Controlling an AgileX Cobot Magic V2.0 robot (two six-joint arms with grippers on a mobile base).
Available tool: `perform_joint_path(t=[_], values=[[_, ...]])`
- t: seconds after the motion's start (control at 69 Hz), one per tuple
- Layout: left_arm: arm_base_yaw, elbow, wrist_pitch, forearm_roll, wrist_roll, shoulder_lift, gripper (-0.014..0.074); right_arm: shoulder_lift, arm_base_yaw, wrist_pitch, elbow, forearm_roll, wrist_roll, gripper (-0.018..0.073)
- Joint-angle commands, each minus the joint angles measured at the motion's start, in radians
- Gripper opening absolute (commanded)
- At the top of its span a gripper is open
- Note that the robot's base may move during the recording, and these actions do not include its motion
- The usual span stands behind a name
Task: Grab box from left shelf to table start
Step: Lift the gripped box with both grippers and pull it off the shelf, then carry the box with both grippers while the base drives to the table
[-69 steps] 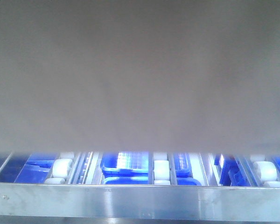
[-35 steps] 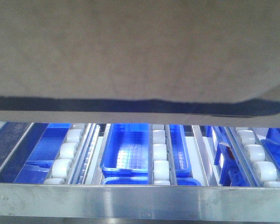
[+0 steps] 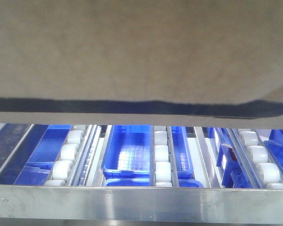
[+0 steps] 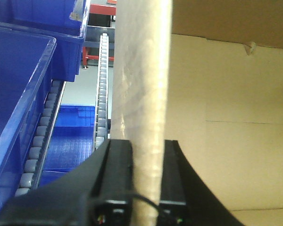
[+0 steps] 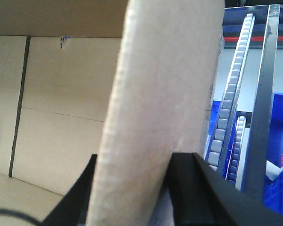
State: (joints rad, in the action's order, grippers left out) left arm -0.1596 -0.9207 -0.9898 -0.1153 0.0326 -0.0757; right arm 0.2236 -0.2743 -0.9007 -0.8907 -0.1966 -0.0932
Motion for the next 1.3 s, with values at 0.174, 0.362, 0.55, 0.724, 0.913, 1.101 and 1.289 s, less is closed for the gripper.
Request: perform_joint_path(t=[0.174,0.362,0.55,0.724,0.913,1.101,1.289], values=[[-0.006,-0.037,0.208,-0.03,0.026,-0.013,-0.0099,0.012,0.005,0.146,-0.034,0.018,0.005,0.0058],[-0.006,-0.037,0.208,-0.03,0.026,-0.013,-0.0099,0.012,0.005,0.146,-0.034,0.018,0.005,0.0058],[-0.006,0.002,0.208,-0.03,0.026,-0.013,-0.0099,0.012,0.005,0.146,-0.034,0.018,0.005,0.0058],[-0.006,0.086,0.208,-0.03,0.026,-0.013,-0.0099,0.012,0.005,0.146,-0.034,0.018,0.005,0.0058],[-0.006,0.195,0.208,-0.03,0.026,-0.013,-0.0099,0.012,0.005,0.146,-0.034,0.018,0.005,0.0058],[-0.006,0.309,0.208,-0.03,0.026,-0.013,-0.0099,0.012,0.005,0.146,-0.034,0.018,0.005,0.0058],[-0.006,0.405,0.208,-0.03,0.026,-0.013,-0.0099,0.012,0.005,0.146,-0.034,0.018,0.005,0.0058]])
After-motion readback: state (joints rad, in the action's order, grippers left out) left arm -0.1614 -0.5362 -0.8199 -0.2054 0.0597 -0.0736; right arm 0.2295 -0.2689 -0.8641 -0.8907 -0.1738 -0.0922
